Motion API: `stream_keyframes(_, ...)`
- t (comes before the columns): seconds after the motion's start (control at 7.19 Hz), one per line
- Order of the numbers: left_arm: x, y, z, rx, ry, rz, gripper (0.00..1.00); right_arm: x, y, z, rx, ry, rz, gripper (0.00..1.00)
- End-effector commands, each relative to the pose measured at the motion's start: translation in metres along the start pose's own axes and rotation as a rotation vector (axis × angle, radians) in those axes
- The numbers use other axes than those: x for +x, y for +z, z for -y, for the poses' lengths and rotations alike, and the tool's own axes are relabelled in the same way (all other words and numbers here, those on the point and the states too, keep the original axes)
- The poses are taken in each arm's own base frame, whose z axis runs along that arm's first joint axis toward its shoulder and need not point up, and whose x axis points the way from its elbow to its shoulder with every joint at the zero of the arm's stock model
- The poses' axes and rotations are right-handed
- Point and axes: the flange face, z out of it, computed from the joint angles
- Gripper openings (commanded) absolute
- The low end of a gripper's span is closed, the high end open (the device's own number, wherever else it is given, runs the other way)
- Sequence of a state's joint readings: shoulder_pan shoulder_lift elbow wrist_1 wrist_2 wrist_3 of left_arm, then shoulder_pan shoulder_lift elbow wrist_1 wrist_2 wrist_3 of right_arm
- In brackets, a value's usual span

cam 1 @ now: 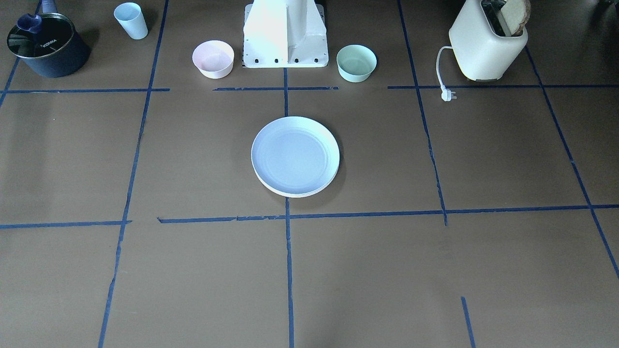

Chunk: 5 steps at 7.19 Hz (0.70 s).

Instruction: Stack three plates with pink and blue

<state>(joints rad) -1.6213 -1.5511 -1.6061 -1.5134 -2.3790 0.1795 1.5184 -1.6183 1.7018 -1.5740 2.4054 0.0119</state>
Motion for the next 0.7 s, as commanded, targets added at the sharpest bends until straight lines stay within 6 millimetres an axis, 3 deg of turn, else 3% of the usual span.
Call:
stream_keyframes(0.0, -0.001, 0.001, 0.0, -0.001, -0.001, 0.001, 1.0, 0.051, 0.003, -0.024, -0.002, -0.02, 0.006, 1.0)
stream_keyframes(0.14, -0.001, 0.001, -0.001, -0.002, -0.002, 0.0, 1.0, 0.059, 0.002, -0.032, 0.002, -0.004, 0.012, 1.0)
stream_keyframes(0.42, -0.003, 0.003, -0.004, -0.006, -0.006, -0.001, 1.0, 0.056, -0.004, -0.021, 0.013, -0.006, -0.02, 1.0)
stream_keyframes(0.56, -0.003, 0.004, -0.004, -0.007, -0.008, -0.001, 1.0, 0.065, 0.004, -0.034, -0.006, 0.016, -0.018, 1.0)
